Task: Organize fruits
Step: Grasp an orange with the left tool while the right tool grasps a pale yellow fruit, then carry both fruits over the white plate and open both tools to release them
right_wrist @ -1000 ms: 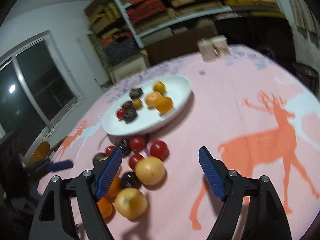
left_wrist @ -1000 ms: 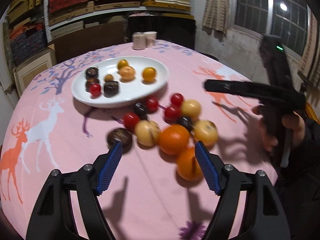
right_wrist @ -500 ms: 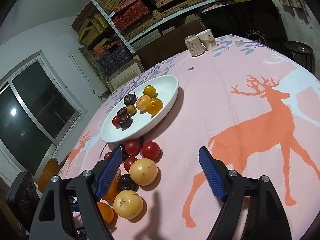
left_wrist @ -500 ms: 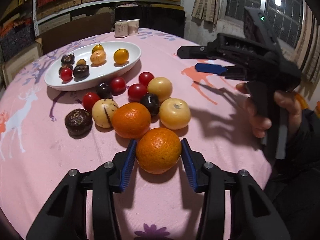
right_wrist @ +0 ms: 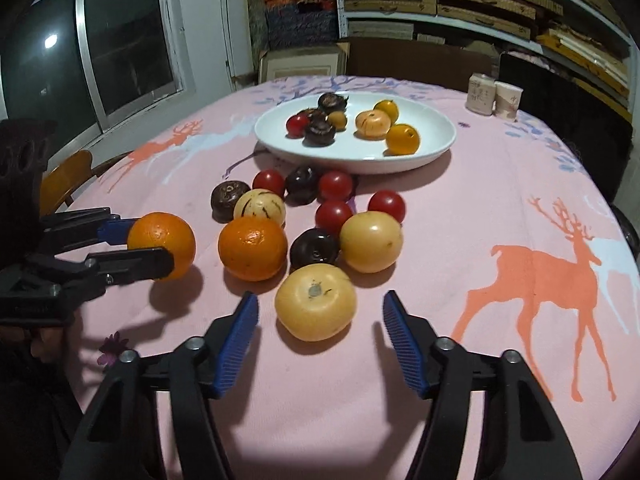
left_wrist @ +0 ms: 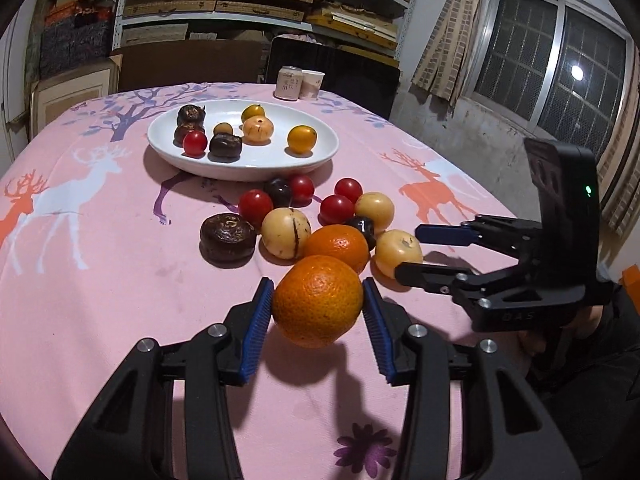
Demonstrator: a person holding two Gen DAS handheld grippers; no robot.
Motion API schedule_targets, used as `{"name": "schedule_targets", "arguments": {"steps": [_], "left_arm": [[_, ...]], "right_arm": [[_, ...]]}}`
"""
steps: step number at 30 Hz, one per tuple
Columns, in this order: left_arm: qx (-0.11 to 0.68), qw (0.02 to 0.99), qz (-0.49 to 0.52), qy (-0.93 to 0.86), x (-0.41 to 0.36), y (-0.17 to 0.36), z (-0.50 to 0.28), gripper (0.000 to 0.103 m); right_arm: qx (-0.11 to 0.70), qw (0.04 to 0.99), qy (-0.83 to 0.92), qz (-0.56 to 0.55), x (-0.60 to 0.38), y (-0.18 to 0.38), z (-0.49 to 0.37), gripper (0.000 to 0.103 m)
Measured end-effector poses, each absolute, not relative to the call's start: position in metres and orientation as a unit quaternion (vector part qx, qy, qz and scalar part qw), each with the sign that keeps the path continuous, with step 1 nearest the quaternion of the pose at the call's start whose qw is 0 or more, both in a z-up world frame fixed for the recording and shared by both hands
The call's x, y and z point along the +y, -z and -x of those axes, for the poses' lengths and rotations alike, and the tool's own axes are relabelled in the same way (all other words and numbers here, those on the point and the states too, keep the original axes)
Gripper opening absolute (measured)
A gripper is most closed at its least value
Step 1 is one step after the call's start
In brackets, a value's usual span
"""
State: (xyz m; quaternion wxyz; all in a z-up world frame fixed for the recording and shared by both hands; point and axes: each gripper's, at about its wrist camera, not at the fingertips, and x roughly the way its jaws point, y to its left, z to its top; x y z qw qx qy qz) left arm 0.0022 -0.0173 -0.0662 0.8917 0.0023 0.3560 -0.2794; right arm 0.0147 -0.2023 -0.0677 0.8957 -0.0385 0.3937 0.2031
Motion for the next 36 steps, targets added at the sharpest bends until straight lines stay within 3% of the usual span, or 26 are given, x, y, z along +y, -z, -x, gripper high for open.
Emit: {"name": "schedule_targets", "arguments": {"steps": [2, 5, 30, 36], "left_arm": [[0.354, 0.893, -0.015, 0.276, -0.020, 0.067, 0.000, 0.044], [0.358, 0.894, -0.022, 0.269, -0.021, 0.069, 0.001, 0.044], [0.379, 0.892, -0.014, 0.245, -0.015, 0.072, -0.005, 0.044], [0.369, 0.898, 0.005, 0.237, 0.004, 0.045, -0.031, 0.044]], "right_arm": [[0.411, 0.888, -0.203, 0.039, -0.198, 0.072, -0.020, 0.056], [0.425, 0.882, -0.199, 0.032, -0.197, 0.078, -0.024, 0.044], [0.387, 0.894, -0.224, -0.033, -0.220, 0.066, -0.016, 0.044], [0.376, 0.895, -0.234, -0.056, -0.234, 0.040, -0.032, 0.044]]}}
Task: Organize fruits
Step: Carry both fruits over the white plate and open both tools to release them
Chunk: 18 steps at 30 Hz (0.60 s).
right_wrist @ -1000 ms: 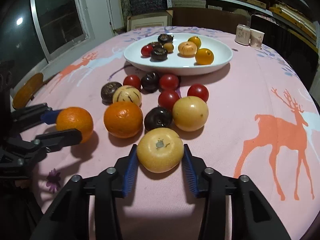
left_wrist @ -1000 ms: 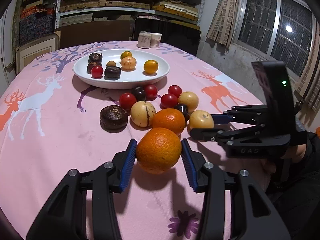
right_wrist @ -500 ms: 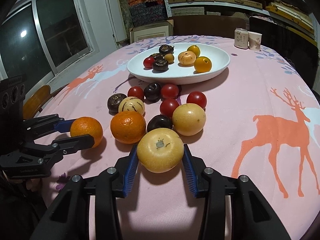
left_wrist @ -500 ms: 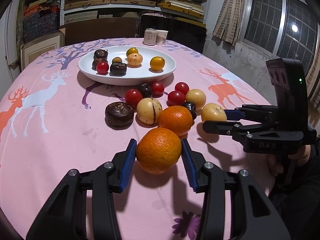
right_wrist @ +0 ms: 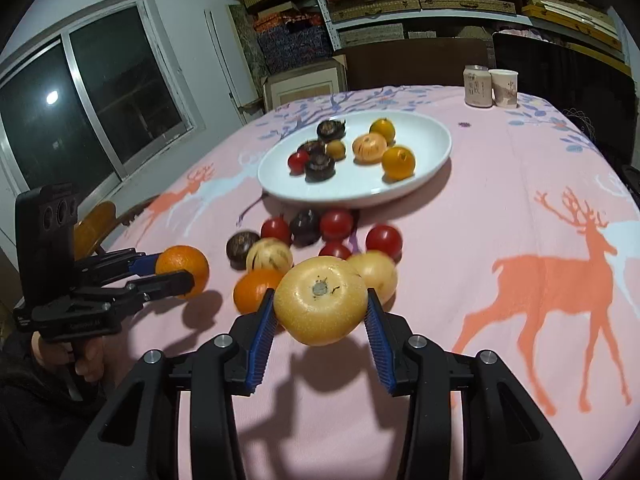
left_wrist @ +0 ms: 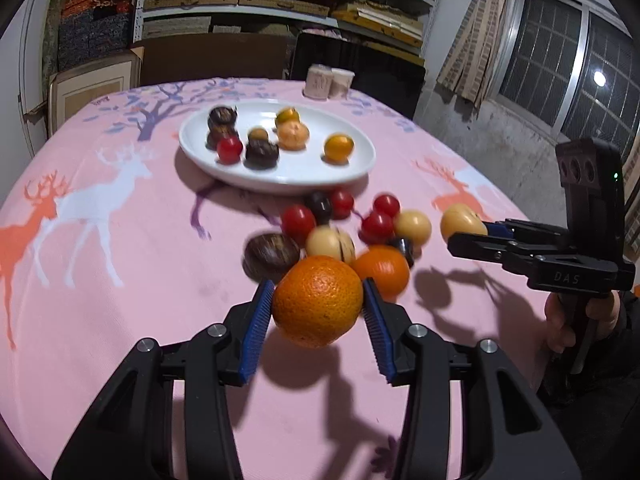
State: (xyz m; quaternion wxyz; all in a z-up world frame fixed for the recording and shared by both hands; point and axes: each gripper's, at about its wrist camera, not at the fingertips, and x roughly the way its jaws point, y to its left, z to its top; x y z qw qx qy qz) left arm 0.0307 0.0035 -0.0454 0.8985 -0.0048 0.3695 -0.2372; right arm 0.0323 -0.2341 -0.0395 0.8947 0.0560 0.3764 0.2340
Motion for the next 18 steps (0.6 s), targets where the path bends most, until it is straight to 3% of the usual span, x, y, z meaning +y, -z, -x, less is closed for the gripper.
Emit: {"name": "schedule_targets", "arguments": {"steps": [9, 18], "left_arm": [[0.354, 0.905, -0.018, 0.235, -0.019, -0.001, -0.134, 0.044], [0.415, 0.889, 0.009, 0.195, -0.044, 0.019, -0.283, 0.044]], "right_arm": [[0.392, 0.894, -0.194, -0.095, -0.256, 0.005, -0.144, 0.044], [0.425, 0.890, -0.152, -0.057, -0.240, 0.033, -0.258, 0.044]]}}
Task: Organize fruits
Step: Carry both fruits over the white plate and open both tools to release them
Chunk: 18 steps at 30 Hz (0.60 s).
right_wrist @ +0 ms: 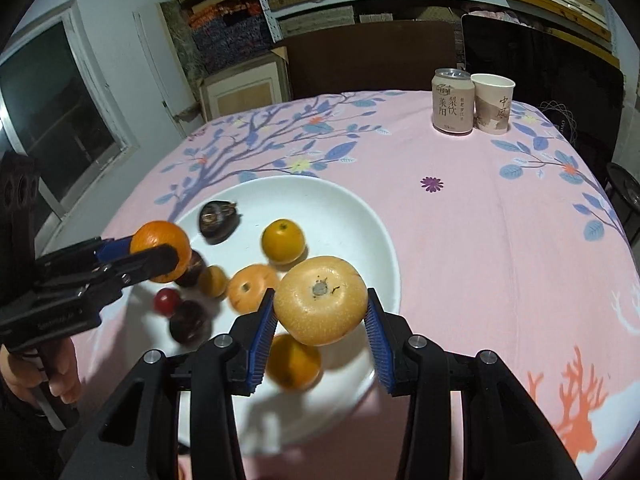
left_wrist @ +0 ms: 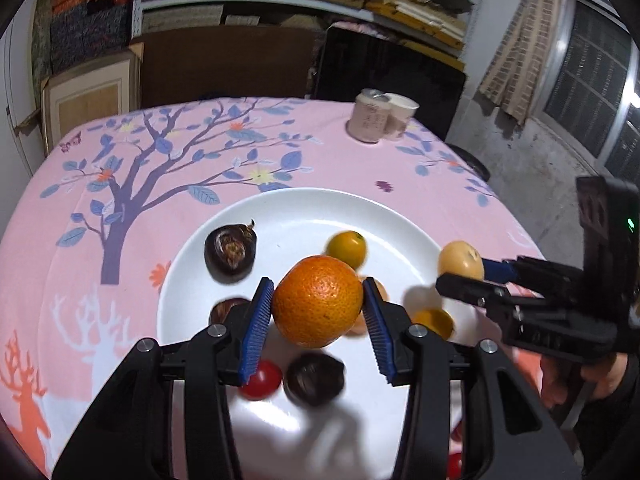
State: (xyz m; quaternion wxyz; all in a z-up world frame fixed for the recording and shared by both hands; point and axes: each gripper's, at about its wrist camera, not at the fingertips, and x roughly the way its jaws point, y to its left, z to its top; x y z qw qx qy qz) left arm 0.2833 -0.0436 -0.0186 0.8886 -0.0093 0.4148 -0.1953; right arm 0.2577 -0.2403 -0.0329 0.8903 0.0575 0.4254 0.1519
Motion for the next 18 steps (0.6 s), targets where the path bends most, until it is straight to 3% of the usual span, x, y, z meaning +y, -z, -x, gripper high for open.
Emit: {"name": "schedule_targets", "arguments": {"steps": [7, 8, 9, 11, 18], "left_arm": [[0.466, 0.864, 0.039, 0.187, -0.050, 0.053, -0.327, 0.046], [0.466, 0.863, 0.045, 0.189, -0.047, 0.053, -0.326, 0.053], [0.461, 0.866, 0.051, 0.188, -0.044, 0.051, -0.323, 0.064], [0.439, 0.878, 0.064, 0.181, -0.034, 0.039, -0.311, 0.071], [0.384, 0.901, 0.026, 0.200, -0.017, 0.003, -0.206, 0.077]], "right_arm": [[0.436, 0.883, -0.167, -0.038, -0.222, 0.049, -0.277, 0.044], [0.440, 0.882, -0.167, -0.032, -0.220, 0.048, -0.277, 0.045], [0.437, 0.884, -0.166, -0.028, -0.219, 0.045, -0.272, 0.054], [0.407, 0.900, -0.154, -0.031, -0.223, 0.033, -0.257, 0.064], [0.370, 0.910, -0.171, -0.074, -0.249, 0.005, -0.168, 0.065]]}}
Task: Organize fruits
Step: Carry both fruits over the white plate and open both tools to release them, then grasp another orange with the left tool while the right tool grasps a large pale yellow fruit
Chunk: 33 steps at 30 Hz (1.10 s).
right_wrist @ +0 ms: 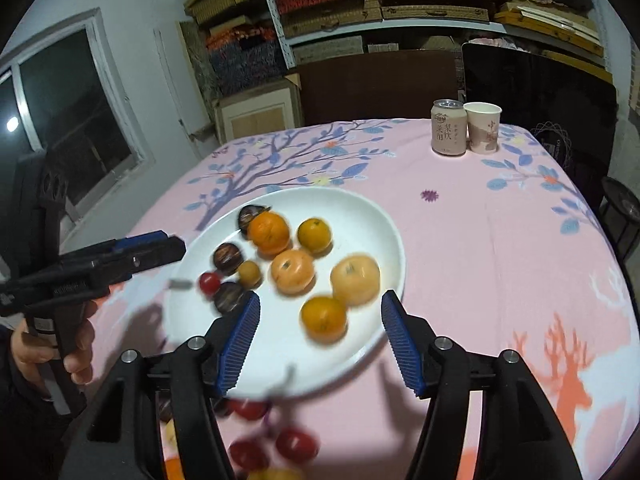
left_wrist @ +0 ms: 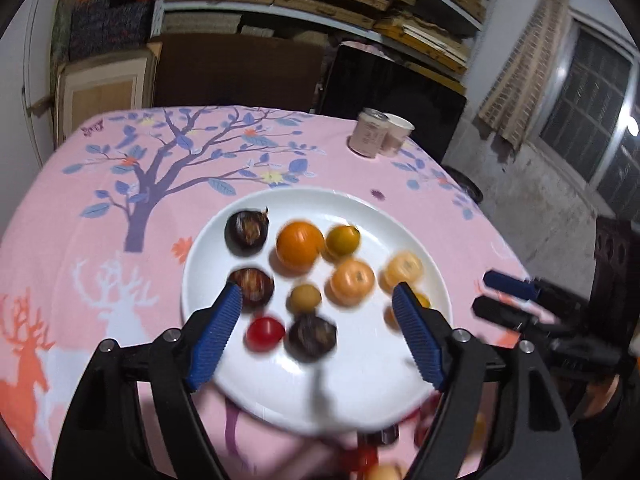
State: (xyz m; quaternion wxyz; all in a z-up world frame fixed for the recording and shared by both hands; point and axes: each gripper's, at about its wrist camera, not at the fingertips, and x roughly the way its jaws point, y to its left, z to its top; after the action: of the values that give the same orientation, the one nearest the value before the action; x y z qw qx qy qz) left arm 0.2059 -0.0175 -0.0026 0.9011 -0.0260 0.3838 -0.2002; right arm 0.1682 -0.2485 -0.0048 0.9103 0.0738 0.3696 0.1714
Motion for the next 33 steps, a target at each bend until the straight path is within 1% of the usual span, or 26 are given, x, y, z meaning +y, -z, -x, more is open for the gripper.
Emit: {"name": "schedule_targets", "arguments": {"steps": [4, 5, 9, 12, 15, 18, 24, 33], "left_arm": [[0.382, 0.895, -0.045, 0.227, -0.031, 0.017, -0.127, 0.077], [0.381, 0.893, -0.062, 0.231, -0.036, 0.022, -0.106, 0.077], [0.374, 0.889, -0.095, 0.246, -0.053, 0.040, -0.046, 0.076], [0.355, 0.897, -0.119, 0.233, -0.067, 0.047, -0.025, 0.076], [0.372, 0.893, -0.101, 0.231, -0.069, 0.055, -0.025, 0.076], [0.378, 0.892, -0.094, 0.229, -0.070, 0.060, -0.027, 0.073], [0.392, 0.888, -0.084, 0.225, -0.078, 0.071, -0.036, 0.073], [0.405, 0.883, -0.076, 0.223, -0.077, 0.076, -0.043, 0.072]], "right_arm": [[0.367, 0.902, -0.190, -0.125, -0.263, 0.019, -0.110, 0.069], [0.368, 0.900, -0.189, -0.136, -0.265, 0.024, -0.100, 0.072], [0.375, 0.894, -0.180, -0.167, -0.273, 0.046, -0.079, 0.072], [0.366, 0.893, -0.173, -0.195, -0.281, 0.057, -0.072, 0.072], [0.360, 0.897, -0.159, -0.203, -0.285, 0.066, -0.067, 0.072], [0.334, 0.906, -0.166, -0.202, -0.285, 0.060, -0.057, 0.072], [0.326, 0.901, -0.176, -0.224, -0.293, 0.061, -0.058, 0.072], [0.333, 0.901, -0.172, -0.218, -0.291, 0.061, -0.060, 0.072]]}}
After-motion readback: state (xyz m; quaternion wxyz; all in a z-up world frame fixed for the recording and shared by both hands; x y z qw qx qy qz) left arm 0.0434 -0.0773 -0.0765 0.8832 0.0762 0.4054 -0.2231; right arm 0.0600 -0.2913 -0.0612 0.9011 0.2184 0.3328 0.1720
